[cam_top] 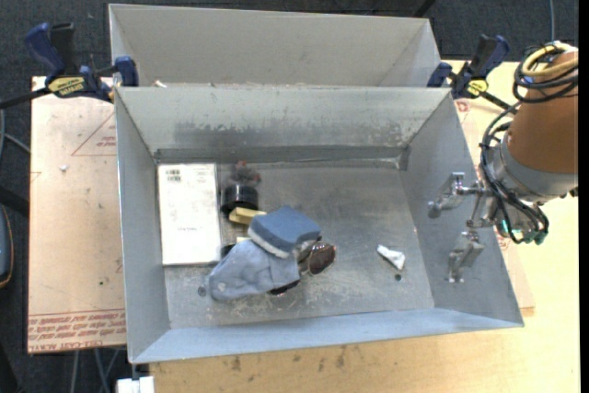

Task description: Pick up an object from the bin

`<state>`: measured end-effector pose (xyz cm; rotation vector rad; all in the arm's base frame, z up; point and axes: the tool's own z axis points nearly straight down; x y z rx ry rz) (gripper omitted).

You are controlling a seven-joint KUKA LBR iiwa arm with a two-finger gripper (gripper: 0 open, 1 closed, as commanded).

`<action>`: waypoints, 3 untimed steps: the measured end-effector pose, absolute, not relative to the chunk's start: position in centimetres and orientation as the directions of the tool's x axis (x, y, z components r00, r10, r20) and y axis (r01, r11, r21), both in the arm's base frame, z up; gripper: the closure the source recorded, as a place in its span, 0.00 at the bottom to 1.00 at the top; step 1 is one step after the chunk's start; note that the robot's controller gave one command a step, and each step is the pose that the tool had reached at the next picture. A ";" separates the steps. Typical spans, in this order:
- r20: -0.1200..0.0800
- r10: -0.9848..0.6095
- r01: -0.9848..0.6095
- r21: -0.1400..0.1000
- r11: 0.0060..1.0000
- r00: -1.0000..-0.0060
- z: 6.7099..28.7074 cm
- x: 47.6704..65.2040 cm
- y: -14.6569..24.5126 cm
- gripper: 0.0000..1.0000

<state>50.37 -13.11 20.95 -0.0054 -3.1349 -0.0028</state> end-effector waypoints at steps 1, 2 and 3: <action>-0.001 0.000 0.000 0.000 1.000 -1.000 21.3 50.5 -13.0 0.00; -0.006 -0.066 -0.066 -0.001 0.998 -0.998 15.2 50.6 -7.3 0.00; 0.003 0.014 0.014 0.005 1.000 -1.000 13.7 51.5 -7.3 0.00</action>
Offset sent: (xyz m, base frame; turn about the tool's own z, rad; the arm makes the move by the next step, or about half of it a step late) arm 0.0004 0.1347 -0.1395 -0.1577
